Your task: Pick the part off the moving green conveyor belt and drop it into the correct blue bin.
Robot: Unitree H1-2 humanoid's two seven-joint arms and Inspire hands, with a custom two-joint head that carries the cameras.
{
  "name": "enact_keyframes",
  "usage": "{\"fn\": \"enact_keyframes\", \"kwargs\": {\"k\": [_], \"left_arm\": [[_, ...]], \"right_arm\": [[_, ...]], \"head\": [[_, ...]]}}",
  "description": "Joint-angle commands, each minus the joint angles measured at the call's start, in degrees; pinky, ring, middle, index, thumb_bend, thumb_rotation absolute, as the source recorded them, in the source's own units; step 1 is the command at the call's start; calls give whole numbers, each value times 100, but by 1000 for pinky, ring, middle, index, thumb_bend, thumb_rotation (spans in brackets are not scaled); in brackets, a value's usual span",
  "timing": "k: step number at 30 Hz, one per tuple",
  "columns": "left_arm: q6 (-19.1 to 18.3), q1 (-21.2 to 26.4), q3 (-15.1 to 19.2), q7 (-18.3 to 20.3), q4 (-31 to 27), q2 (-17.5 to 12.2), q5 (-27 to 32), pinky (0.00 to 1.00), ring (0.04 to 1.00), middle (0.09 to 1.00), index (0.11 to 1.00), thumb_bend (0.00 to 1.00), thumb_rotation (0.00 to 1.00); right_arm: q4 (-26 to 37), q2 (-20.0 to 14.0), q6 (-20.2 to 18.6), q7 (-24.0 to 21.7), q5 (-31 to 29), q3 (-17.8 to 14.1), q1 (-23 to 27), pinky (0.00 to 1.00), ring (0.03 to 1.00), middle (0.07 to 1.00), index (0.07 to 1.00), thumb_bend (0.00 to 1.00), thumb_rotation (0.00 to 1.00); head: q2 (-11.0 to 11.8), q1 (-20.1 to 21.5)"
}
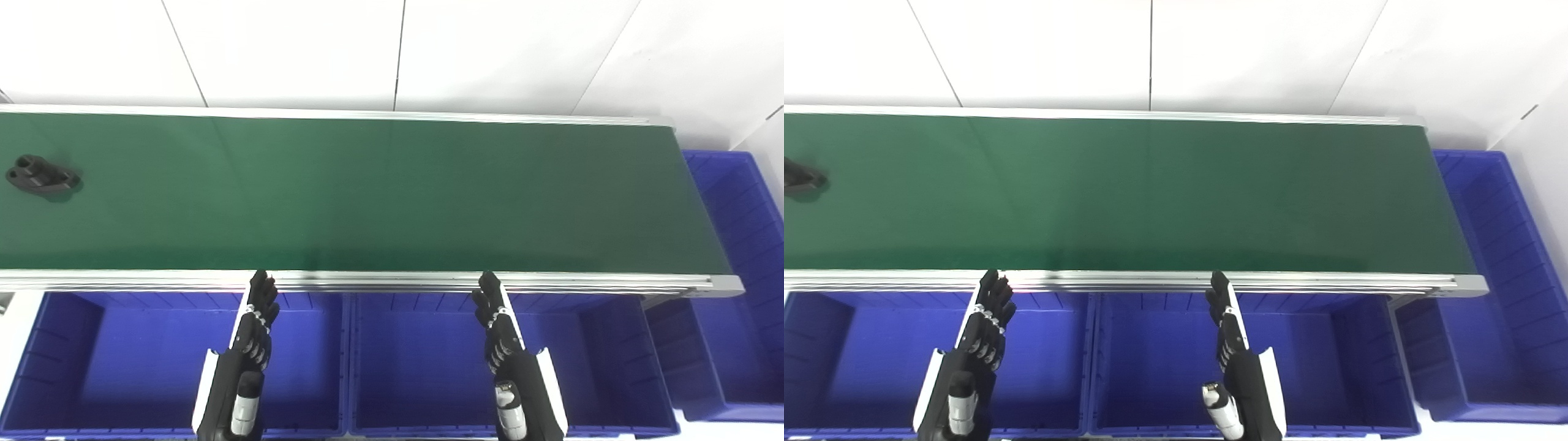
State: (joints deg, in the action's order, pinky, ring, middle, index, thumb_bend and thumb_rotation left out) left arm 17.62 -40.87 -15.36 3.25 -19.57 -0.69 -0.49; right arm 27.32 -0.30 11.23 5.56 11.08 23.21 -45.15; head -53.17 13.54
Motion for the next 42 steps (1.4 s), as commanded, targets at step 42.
{"fn": "enact_keyframes", "kwargs": {"k": [42], "left_arm": [[-181, -285, -112, -10, -745, 23, -111, 1000, 1000, 1000, 1000, 894, 964]], "right_arm": [[57, 123, 49, -81, -58, 70, -79, 1000, 986, 1000, 1000, 982, 1000]], "head": [[19, -42]]}}
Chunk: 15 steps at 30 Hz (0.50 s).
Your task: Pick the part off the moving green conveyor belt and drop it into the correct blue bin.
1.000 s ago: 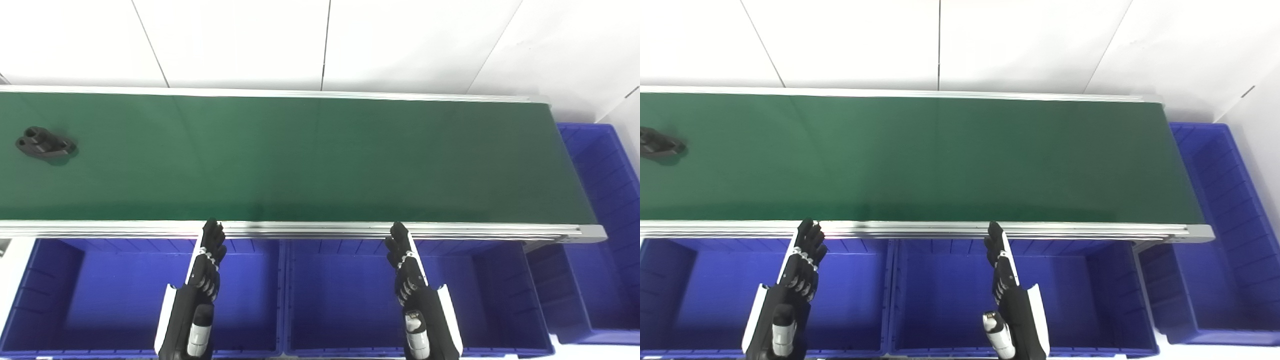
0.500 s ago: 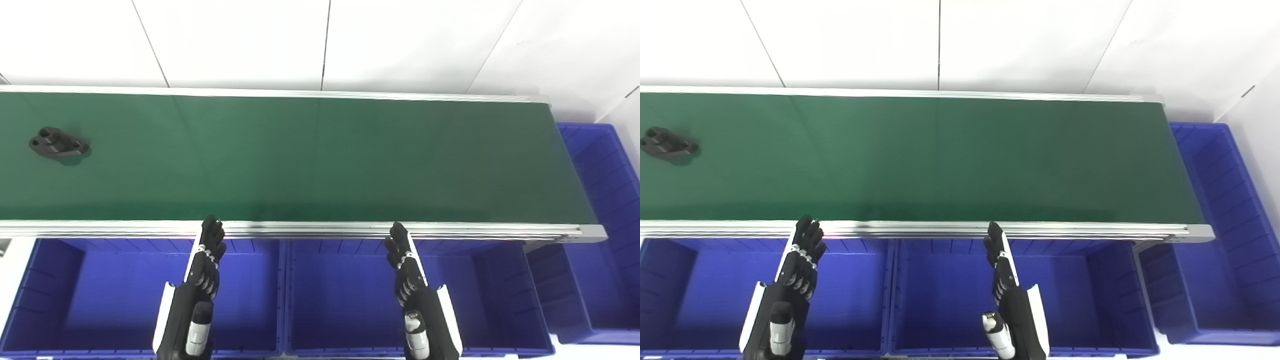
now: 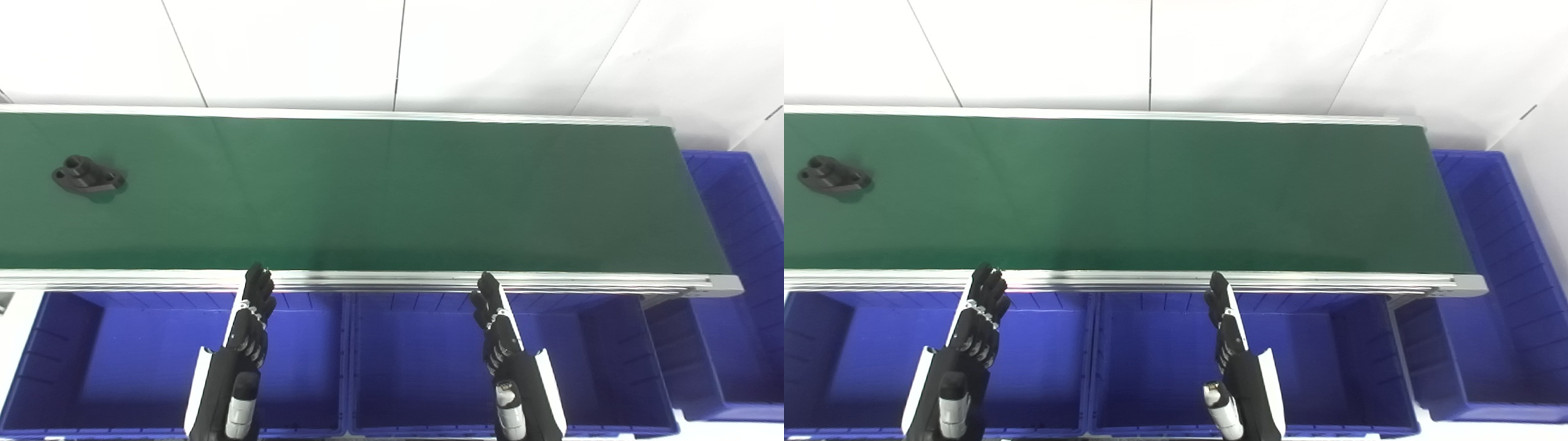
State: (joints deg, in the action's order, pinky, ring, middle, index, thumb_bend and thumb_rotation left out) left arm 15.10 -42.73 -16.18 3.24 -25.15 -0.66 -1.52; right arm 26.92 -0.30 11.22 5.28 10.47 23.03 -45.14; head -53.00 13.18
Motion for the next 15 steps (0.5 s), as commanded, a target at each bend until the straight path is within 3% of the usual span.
{"fn": "enact_keyframes", "kwargs": {"k": [1, 15], "left_arm": [[54, -104, -36, -6, -203, 16, 0, 1000, 1000, 1000, 1000, 893, 962], [-38, -114, -32, -19, -271, 3, -29, 1000, 1000, 1000, 1000, 881, 963]], "right_arm": [[93, 121, 62, -55, 1, 88, -76, 1000, 986, 1000, 1000, 982, 1000], [65, 141, 63, -44, 26, 86, -64, 1000, 986, 1000, 1000, 983, 1000]], "head": [[2, -7], [10, -1]]}}
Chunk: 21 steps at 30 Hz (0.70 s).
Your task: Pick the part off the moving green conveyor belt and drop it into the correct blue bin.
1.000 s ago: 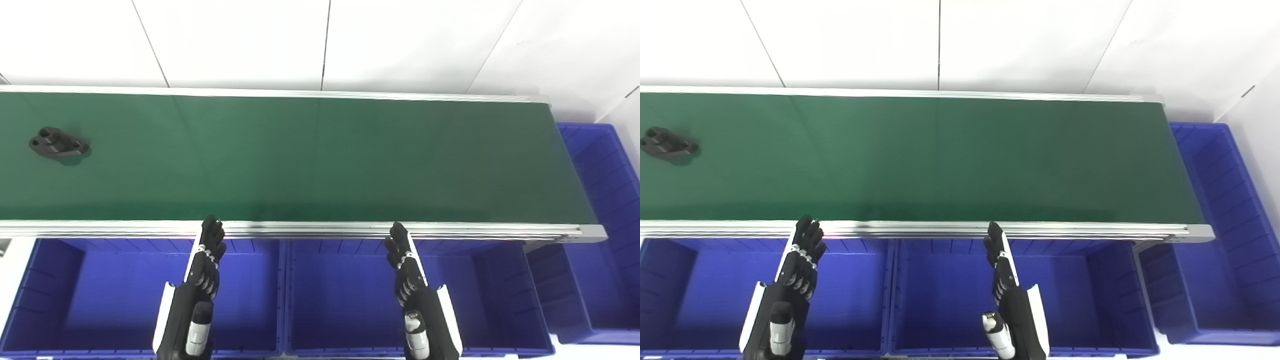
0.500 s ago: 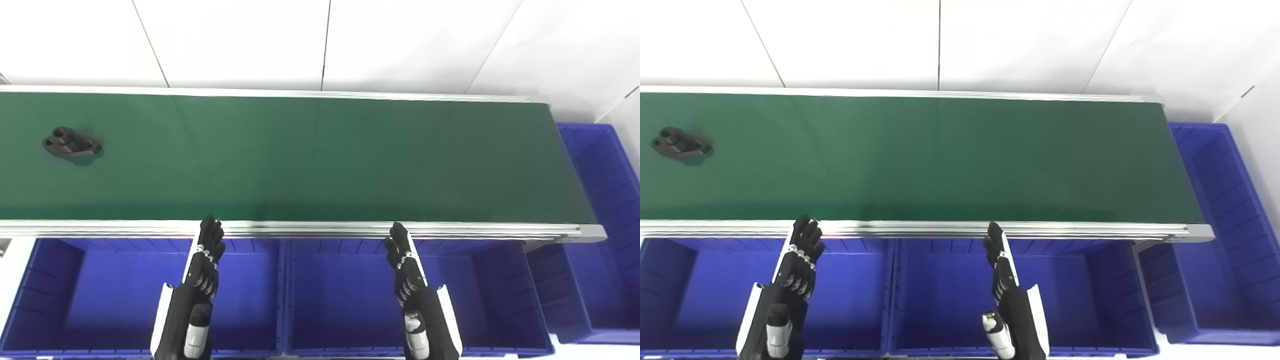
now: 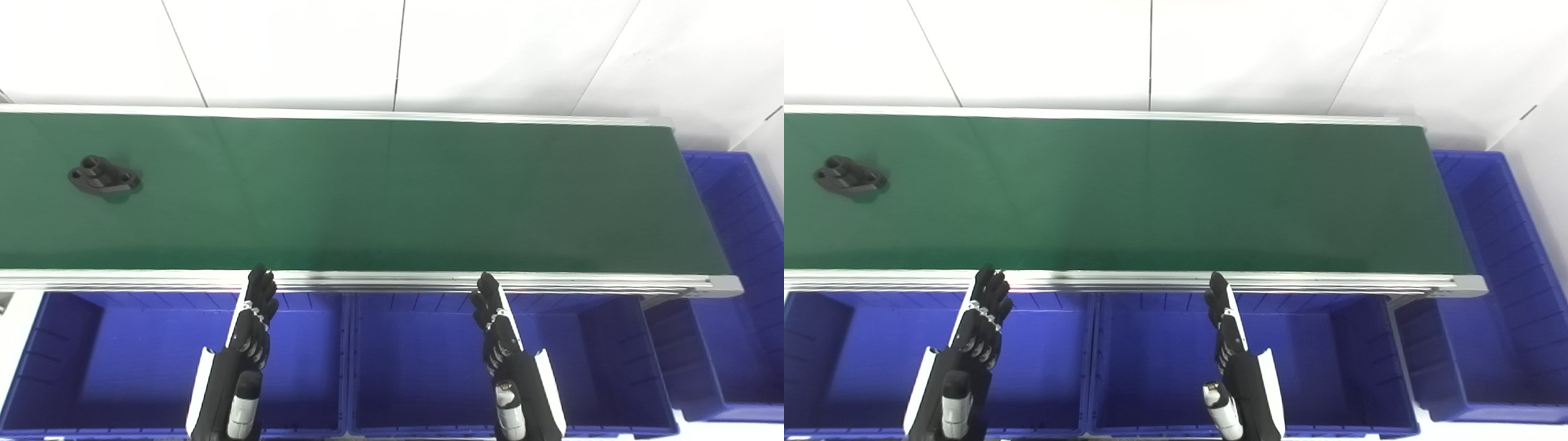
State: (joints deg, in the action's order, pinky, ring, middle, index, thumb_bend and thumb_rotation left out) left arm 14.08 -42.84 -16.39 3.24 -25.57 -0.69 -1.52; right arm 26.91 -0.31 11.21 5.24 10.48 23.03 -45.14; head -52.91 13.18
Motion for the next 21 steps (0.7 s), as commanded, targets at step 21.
{"fn": "enact_keyframes", "kwargs": {"k": [21], "left_arm": [[91, -41, -47, -37, -188, 36, -75, 1000, 1000, 1000, 1000, 873, 947]], "right_arm": [[-3, 66, 114, -130, -72, -1, -1, 1000, 992, 1000, 1000, 972, 1000]], "head": [[88, -138]]}}
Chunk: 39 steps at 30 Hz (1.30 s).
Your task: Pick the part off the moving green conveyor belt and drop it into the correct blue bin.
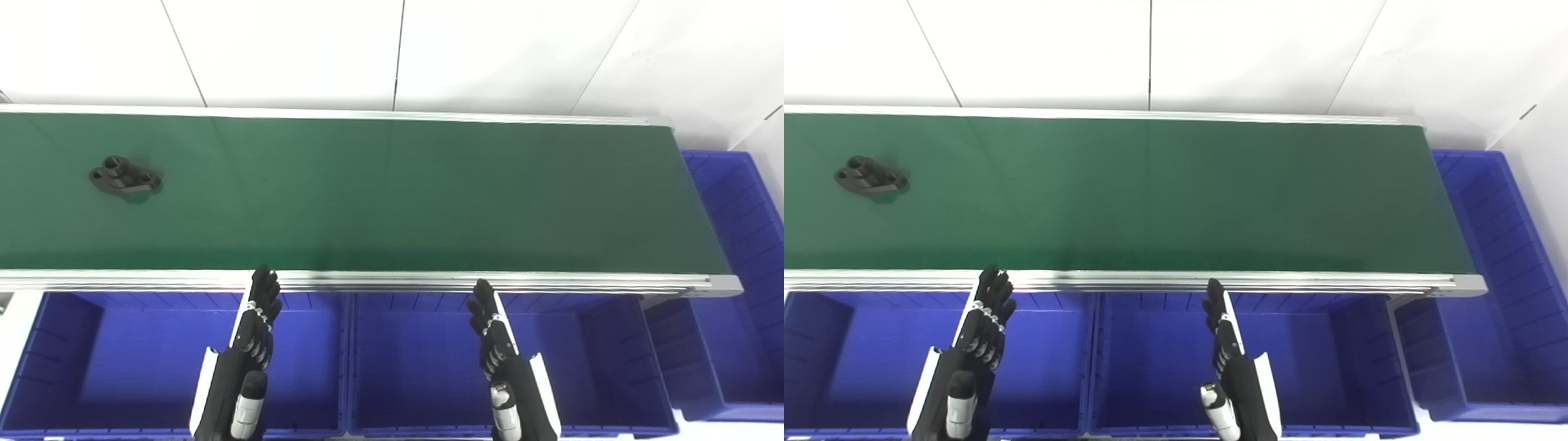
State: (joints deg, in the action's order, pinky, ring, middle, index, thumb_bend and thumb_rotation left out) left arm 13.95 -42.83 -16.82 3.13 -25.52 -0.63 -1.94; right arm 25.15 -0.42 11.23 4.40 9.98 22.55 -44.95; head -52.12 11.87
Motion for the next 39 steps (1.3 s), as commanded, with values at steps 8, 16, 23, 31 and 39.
{"fn": "enact_keyframes", "kwargs": {"k": [8, 16, 23, 31, 39], "left_arm": [[117, -102, 18, 0, -195, -50, 23, 1000, 1000, 1000, 1000, 865, 949], [240, -94, -19, 5, -100, -55, -14, 1000, 1000, 1000, 1000, 866, 952], [236, -102, -50, -20, -90, -12, -47, 1000, 1000, 1000, 1000, 887, 943], [242, -92, -8, -27, -73, -31, -6, 1000, 1000, 1000, 1000, 888, 944], [319, -53, 4, 2, 33, -66, 18, 1000, 1000, 1000, 1000, 867, 941]], "right_arm": [[80, 125, 258, -7, 0, 77, -90, 1000, 989, 1000, 1000, 957, 1000], [63, 116, 263, 23, 9, 37, -109, 1000, 983, 1000, 1000, 972, 1000], [60, 71, 299, -5, -56, 13, -141, 998, 981, 1000, 1000, 954, 1000], [21, 97, 315, -3, -118, 26, -142, 992, 980, 1000, 1000, 944, 1000], [-48, 126, 232, 7, -366, -28, -154, 1000, 985, 1000, 1000, 976, 1000]], "head": [[105, 23], [135, -177], [153, -249], [209, -141], [293, -165]]}}
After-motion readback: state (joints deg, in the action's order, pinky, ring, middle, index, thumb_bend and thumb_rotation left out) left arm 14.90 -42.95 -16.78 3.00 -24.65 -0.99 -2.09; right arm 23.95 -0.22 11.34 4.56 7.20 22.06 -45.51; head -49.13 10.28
